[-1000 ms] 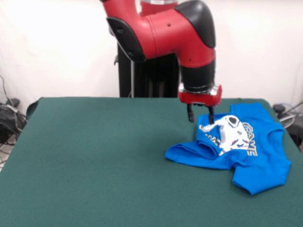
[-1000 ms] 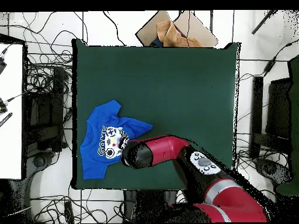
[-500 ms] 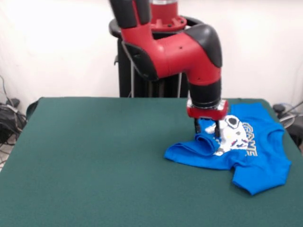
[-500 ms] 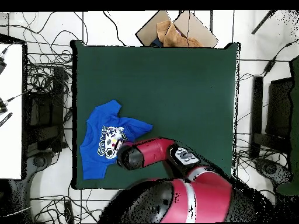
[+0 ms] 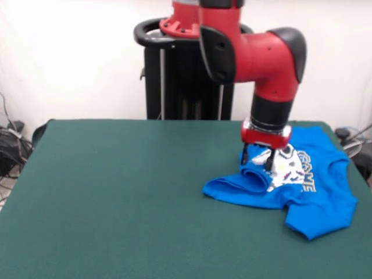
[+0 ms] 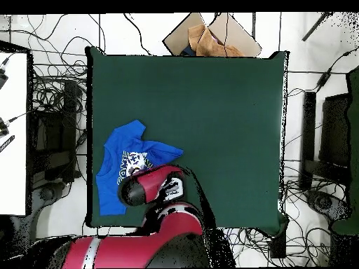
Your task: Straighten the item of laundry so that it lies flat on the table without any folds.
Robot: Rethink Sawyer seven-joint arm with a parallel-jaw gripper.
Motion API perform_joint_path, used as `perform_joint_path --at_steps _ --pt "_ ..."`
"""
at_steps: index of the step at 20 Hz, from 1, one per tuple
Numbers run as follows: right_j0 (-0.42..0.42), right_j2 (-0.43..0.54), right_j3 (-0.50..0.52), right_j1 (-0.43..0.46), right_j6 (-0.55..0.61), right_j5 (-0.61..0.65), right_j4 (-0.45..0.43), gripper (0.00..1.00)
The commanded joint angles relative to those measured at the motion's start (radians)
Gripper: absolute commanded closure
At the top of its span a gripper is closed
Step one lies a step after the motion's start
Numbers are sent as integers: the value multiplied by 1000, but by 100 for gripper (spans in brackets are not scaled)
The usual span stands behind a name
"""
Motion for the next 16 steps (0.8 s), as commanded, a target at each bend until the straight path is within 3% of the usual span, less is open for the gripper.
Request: perform_joint_path --at_steps 1,10,16 --pt "-28 -233 -242 260 181 31 114 100" --pt "-70 -258 -206 211 99 3 101 100" --pt "-58 -292 -195 206 108 -20 99 100"
